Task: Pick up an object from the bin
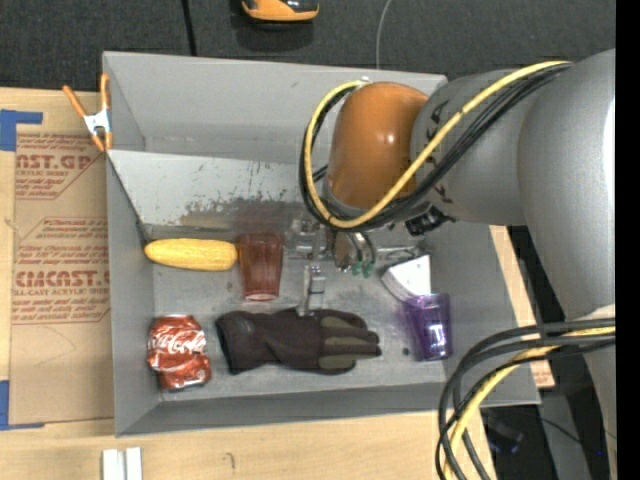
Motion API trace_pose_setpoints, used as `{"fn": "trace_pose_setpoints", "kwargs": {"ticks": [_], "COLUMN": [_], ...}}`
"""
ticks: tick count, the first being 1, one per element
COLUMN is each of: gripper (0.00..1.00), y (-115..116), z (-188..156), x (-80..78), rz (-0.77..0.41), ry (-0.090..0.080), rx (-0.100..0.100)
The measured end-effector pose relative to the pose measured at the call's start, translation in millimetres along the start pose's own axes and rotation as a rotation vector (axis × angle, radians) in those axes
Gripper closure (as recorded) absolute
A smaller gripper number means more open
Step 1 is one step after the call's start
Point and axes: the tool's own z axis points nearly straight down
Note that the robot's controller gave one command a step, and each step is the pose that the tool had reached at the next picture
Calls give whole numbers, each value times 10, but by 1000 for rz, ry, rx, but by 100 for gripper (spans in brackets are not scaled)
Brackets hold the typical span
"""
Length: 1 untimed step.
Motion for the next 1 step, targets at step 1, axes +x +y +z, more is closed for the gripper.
{"fn": "trace_pose_setpoints", "kwargs": {"ticks": [1], "gripper": [0], "y": [-3], "z": [-49], "x": [-17], "rz": [1], "ry": [-7], "rx": [0]}}
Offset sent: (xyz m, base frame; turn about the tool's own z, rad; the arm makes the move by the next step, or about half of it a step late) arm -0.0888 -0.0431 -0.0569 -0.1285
